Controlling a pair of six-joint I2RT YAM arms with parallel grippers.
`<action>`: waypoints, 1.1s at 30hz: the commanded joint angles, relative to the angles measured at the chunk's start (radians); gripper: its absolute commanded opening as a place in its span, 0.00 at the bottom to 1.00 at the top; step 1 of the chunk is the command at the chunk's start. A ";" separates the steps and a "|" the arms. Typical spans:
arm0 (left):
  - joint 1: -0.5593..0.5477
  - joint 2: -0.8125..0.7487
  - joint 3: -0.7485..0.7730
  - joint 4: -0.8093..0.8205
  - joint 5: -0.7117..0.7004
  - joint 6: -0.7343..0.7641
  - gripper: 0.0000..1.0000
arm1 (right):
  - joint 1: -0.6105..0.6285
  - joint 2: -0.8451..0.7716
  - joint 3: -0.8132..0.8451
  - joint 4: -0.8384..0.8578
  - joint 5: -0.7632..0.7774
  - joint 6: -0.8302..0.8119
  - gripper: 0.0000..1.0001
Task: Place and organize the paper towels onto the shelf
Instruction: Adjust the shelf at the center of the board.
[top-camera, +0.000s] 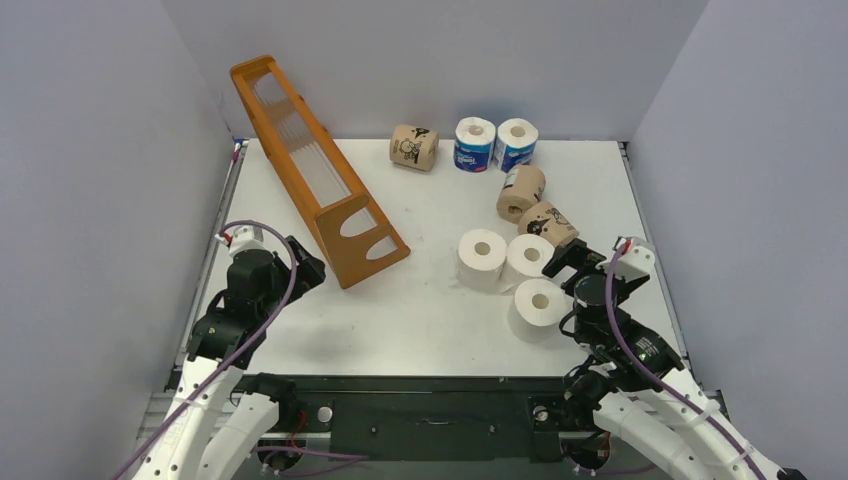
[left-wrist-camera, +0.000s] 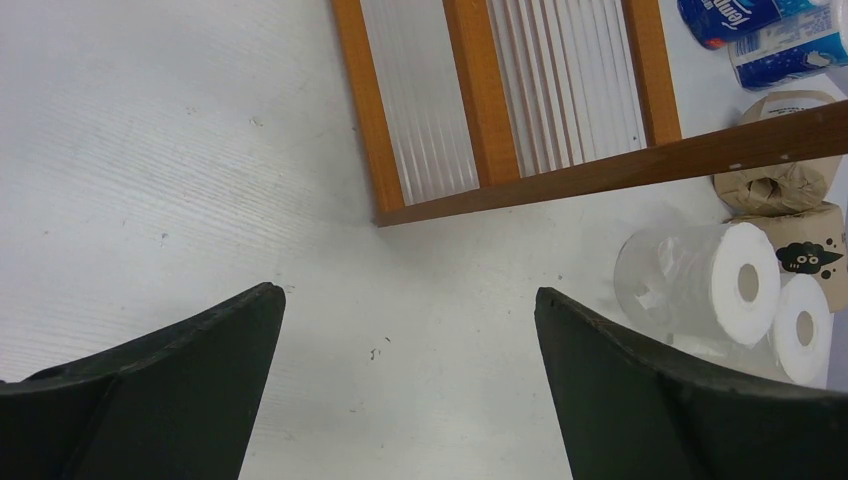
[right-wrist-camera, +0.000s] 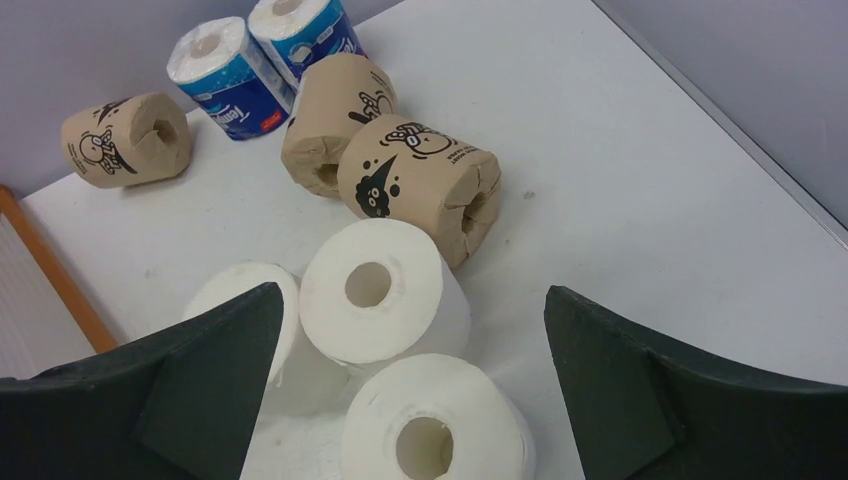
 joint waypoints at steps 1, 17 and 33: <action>-0.002 -0.003 -0.001 0.044 0.003 0.014 0.96 | 0.005 0.009 0.052 -0.021 -0.044 -0.014 1.00; -0.003 -0.080 0.077 -0.021 -0.040 0.073 0.96 | 0.008 0.090 0.115 -0.014 -0.269 -0.053 0.95; -0.008 0.054 0.309 0.028 0.008 0.163 0.96 | 0.059 0.178 0.123 0.071 -0.353 -0.057 0.93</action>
